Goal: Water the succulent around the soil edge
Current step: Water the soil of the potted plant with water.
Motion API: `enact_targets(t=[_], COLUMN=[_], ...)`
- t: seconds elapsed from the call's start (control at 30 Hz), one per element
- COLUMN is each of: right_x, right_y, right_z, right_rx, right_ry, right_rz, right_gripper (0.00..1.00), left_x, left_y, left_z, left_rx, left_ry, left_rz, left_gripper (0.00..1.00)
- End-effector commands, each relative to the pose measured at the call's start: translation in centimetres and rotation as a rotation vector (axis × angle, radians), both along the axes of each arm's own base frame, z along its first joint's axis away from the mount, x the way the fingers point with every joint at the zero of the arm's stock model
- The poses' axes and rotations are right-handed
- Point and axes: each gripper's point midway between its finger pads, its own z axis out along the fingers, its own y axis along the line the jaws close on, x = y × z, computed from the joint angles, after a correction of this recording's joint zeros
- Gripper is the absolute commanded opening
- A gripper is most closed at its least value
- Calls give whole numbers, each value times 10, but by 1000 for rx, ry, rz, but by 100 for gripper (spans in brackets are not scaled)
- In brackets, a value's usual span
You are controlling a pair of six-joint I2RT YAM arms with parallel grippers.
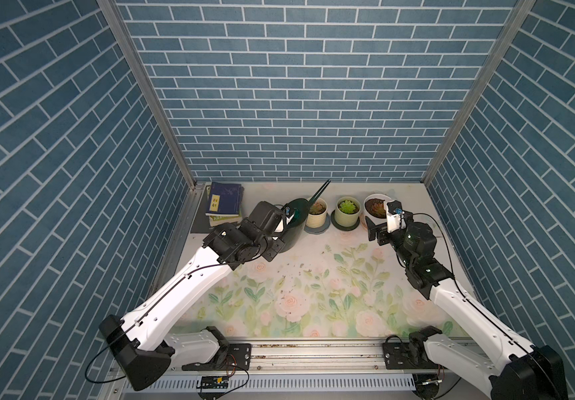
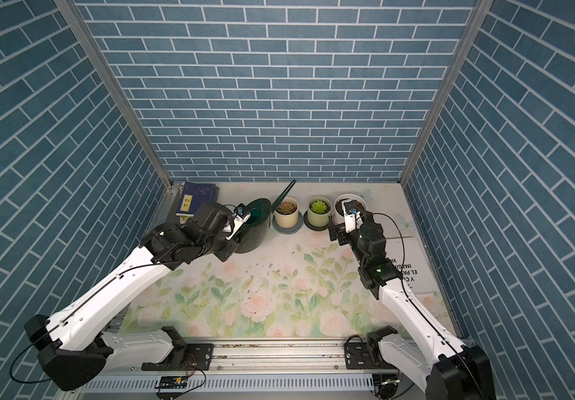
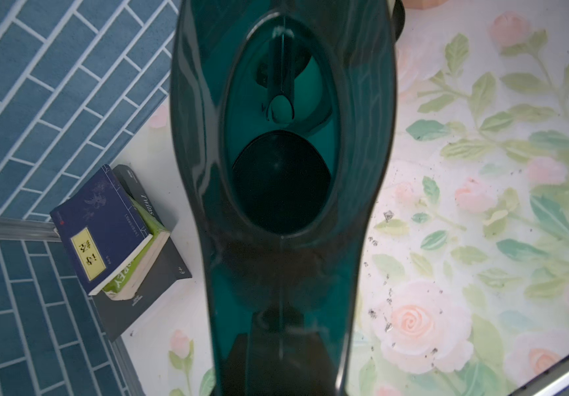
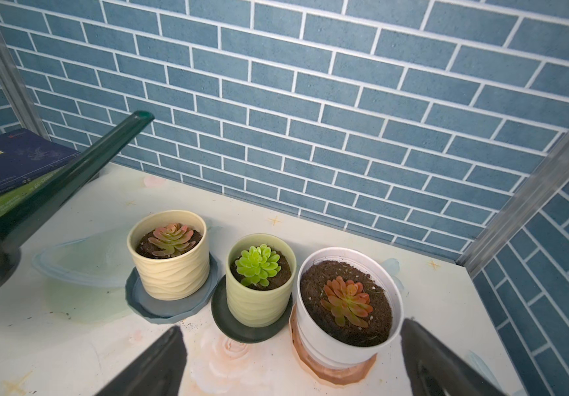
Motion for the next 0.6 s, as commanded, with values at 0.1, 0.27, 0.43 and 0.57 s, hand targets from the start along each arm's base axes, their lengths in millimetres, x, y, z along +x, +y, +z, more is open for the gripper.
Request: enact_targets(t=[0.1,0.27,0.43,0.57], right_x=[1,4,4,5], right_y=[-7,-8,-8,-9], right_z=[3,1,-1,-1], right_rx=[41,42,44,43], right_ry=[-19,-16,-11,-11], right_rz=[-32,-33,-30,-32], right_gripper=[99,99,99,99], left_x=[25,39,54,61], left_y=[37,51,54,49], left_z=[39,49,46,37], left_rx=[201,268,356,391], left_ry=[-147,-172,-175,-144], left_rz=[51,71,21,-21], left_gripper=[0,0,0,0])
